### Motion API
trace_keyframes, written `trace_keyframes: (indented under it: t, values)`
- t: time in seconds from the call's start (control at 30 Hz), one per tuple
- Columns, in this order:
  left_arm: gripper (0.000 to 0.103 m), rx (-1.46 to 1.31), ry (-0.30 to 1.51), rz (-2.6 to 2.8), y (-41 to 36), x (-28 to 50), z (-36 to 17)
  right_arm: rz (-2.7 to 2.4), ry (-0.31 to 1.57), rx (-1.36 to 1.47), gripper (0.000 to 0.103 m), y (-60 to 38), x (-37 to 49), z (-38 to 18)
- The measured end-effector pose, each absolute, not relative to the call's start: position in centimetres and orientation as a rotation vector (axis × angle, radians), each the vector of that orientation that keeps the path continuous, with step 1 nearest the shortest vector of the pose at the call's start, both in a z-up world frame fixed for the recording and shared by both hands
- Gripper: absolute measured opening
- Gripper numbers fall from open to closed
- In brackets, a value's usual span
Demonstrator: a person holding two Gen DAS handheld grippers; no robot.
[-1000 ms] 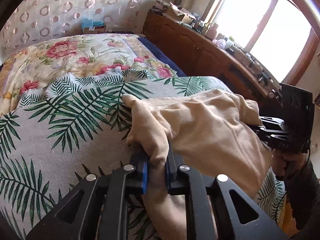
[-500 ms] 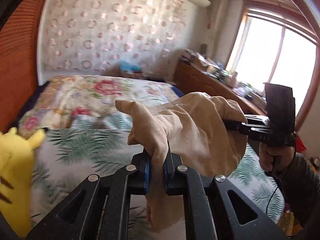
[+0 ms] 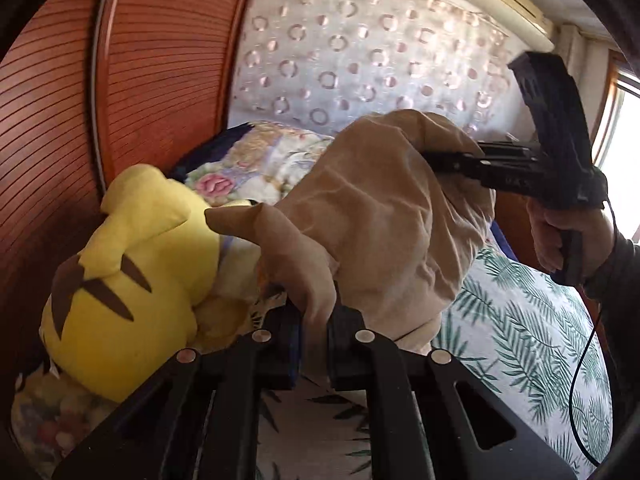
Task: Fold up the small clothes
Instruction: 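Carry the folded shirt beside the Pikachu plush and release both grippers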
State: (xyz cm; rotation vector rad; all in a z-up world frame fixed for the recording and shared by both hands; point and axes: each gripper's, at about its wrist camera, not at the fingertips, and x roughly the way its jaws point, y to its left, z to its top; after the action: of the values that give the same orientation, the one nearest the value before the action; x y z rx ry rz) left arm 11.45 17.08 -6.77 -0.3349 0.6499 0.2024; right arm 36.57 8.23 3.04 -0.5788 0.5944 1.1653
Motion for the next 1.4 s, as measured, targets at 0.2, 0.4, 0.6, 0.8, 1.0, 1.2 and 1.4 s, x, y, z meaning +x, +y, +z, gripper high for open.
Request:
trace_keyframes:
  t: [0.2, 0.4, 0.6, 0.8, 1.0, 1.2, 1.4]
  values:
    - [0.012, -0.362, 0.710, 0.230, 18.7, 12.0, -8.6, 1.109, 0.667, -0.550, 0.016, 12.7, 40.5, 1.5]
    - [0.020, -0.330, 0.712, 0.247, 19.0, 12.0, -8.6, 0.992, 0.689, -0.403, 0.044, 12.4, 41.8, 1.3]
    - [0.057, -0.280, 0.635, 0.259, 19.1, 10.8, -6.6, 0.911, 0.798, -0.317, 0.044, 9.0, 41.7, -1.2]
    - [0.070, -0.224, 0.658, 0.230, 18.4, 12.0, -6.6, 0.902, 0.903, -0.146, 0.044, 6.2, 41.0, -2.0]
    - [0.070, -0.200, 0.750, 0.197, 17.3, 13.8, -8.2, 0.912, 0.979, 0.001, 0.051, 5.1, 43.1, -3.1]
    - [0.070, -0.176, 0.796, 0.203, 17.2, 14.1, -8.9, 0.942, 0.915, 0.033, 0.006, 4.9, 45.0, -3.8]
    - [0.070, -0.176, 0.805, 0.203, 17.2, 14.0, -9.0, 0.837, 0.847, -0.040, 0.004, 6.1, 45.9, -3.9]
